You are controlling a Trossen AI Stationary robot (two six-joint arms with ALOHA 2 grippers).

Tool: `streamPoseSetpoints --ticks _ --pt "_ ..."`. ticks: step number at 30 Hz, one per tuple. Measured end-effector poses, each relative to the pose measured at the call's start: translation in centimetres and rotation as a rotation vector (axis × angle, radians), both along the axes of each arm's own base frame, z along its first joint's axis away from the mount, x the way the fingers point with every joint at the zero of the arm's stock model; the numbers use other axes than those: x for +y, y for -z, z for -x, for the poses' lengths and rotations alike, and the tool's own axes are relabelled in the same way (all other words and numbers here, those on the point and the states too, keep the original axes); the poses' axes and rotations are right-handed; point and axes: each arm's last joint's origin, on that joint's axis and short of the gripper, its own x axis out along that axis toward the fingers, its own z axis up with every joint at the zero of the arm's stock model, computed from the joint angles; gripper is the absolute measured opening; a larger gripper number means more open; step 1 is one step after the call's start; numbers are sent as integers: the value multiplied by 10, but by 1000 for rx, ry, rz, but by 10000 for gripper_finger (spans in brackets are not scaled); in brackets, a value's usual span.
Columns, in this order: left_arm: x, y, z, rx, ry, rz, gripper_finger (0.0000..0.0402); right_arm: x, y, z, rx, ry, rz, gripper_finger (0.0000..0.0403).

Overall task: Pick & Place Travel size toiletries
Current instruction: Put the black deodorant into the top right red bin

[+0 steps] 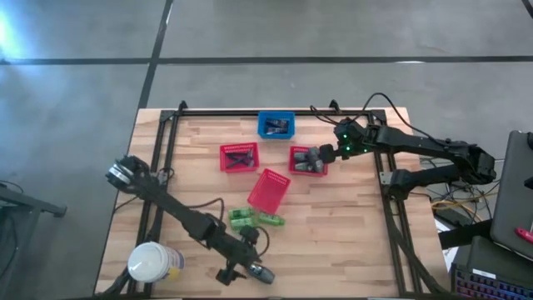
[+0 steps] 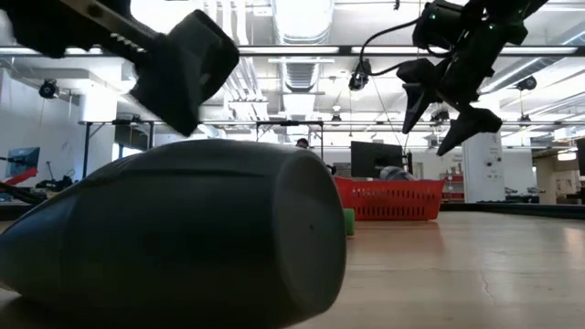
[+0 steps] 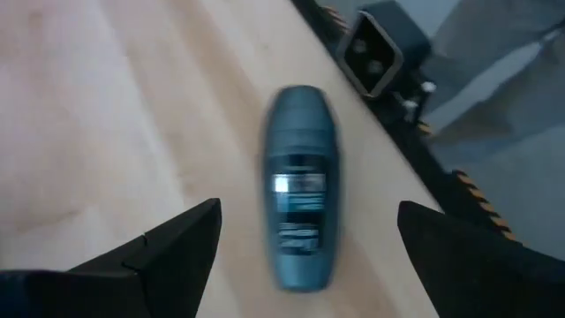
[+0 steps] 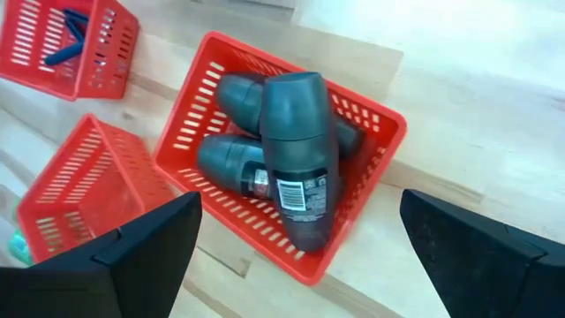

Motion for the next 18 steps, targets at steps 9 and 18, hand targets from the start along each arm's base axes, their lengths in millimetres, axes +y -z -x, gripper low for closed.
streamPoseSetpoints --ticks 9,18 --pt "-17 23 -13 -4 -29 116 348 4 -3 -2 0 -4 -1 384" --pt "-26 57 -29 0 -109 89 348 7 -2 1 45 -93 32 384"
